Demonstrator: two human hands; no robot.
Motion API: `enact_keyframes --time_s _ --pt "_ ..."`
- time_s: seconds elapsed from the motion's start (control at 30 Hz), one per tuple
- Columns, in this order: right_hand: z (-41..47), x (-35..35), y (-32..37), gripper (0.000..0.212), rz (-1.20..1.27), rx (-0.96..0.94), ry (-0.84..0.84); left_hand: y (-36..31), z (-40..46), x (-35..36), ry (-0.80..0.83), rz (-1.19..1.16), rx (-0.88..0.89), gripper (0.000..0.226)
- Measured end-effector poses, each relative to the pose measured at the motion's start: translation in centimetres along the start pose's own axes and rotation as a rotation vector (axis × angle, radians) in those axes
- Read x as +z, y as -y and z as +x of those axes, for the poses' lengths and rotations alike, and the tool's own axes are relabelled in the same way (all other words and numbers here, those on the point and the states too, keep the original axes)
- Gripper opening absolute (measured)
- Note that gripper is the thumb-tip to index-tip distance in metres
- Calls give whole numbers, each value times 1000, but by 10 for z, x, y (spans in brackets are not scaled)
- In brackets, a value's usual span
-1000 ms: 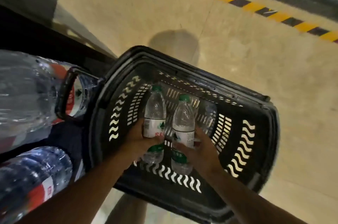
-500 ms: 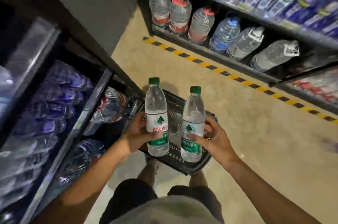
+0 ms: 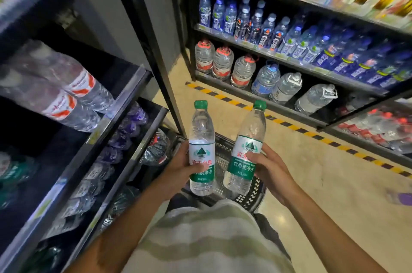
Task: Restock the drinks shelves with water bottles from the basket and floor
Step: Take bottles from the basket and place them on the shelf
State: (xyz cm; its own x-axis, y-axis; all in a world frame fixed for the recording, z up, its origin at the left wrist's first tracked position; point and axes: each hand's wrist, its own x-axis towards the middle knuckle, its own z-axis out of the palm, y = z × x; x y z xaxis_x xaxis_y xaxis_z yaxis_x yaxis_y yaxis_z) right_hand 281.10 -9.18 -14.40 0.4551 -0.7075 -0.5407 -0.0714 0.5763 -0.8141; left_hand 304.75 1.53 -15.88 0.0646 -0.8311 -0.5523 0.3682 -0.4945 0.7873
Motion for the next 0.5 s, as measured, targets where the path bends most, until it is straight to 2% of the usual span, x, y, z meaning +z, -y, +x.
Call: enact_keyframes --time_s 0.07,0.2,0.37,0.5 --pt "-6 4 8 52 -53 -28 26 -2 -17 4 -50 -22 30 59" --pt "-19 10 21 57 -174 -127 138 -1 -58 24 -133 -239 96 60" --pt "-41 20 36 53 -279 -217 360 17 -103 56 -331 -246 237 74" --pt "-56 34 38 55 -328 -229 543 39 -145 73 -524 -249 353 56"
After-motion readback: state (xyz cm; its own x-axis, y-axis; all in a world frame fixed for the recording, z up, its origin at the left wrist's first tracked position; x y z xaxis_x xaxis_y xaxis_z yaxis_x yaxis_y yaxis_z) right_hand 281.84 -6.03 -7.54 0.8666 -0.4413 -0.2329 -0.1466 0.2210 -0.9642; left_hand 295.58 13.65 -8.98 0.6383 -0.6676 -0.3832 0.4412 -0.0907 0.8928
